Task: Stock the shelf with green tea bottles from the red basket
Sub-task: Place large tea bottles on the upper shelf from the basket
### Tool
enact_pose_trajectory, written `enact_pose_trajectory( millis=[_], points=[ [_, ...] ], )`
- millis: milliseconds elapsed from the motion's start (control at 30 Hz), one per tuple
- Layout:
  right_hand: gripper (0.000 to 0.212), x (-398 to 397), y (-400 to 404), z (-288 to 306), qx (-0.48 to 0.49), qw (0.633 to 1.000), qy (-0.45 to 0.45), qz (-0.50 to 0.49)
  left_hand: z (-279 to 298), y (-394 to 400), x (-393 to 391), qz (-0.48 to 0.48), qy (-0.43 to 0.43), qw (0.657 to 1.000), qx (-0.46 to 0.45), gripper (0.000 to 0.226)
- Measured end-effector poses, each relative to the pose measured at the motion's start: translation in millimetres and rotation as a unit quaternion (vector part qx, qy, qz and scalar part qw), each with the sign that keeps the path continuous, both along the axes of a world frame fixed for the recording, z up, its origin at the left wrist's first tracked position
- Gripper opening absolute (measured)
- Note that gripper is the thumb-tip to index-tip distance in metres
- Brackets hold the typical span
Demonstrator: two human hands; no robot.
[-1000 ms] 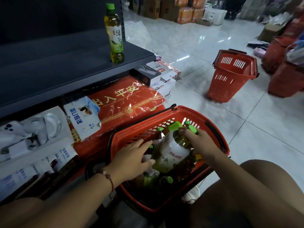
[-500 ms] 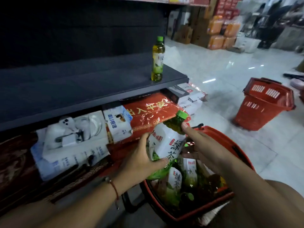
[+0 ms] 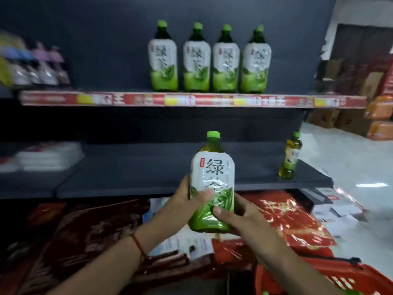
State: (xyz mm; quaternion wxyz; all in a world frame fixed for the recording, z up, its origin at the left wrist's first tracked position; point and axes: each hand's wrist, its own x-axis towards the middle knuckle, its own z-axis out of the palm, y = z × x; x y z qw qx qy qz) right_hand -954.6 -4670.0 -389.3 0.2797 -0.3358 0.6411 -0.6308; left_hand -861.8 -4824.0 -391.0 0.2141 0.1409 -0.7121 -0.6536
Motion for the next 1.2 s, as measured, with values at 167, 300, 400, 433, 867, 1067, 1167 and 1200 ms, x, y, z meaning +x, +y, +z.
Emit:
enact_pose_trajectory(
  millis=[167,300,400,433,867,1067,1167,1200],
  points=[
    [0.044,16.2,-74.0,59.2,-0.063,0.994,0.042,0.076,75.3,-57.9,40.3,0.061,0.03,0.991,-0.115,0.07],
    [0.059,24.6,-133.6,107.2,-0.105,0.988,0.078,0.076,132.2,-101.7,68.9,0.125,0.03,0.97,-0.207,0.063],
    [0.065,27.3,-175.8,140.2,-0.128,0.979,0.128,0.098,165.4,-136.8,82.3,0.176,0.035,0.949,-0.258,0.046],
    [0.064,27.5,-189.2,150.6,-0.138,0.974,0.147,0.106,175.0,-148.2,83.9,0.185,0.039,0.944,-0.271,0.046],
    [0.039,-34.0,-343.1,226.1,-0.07,0.941,0.32,-0.082,239.2,-298.0,-13.8,0.259,0.042,0.887,-0.38,0.076],
    [0.036,-55.6,-386.3,212.2,-0.062,0.946,0.305,-0.089,232.1,-343.2,-44.8,0.255,0.028,0.907,-0.334,0.045],
    [0.038,-57.2,-385.8,208.2,-0.09,0.954,0.283,-0.047,229.5,-348.0,-54.0,0.267,0.023,0.897,-0.351,0.044],
    [0.04,-56.3,-383.3,208.4,-0.097,0.956,0.274,-0.029,227.5,-347.5,-56.4,0.275,0.024,0.891,-0.361,0.045]
  ],
)
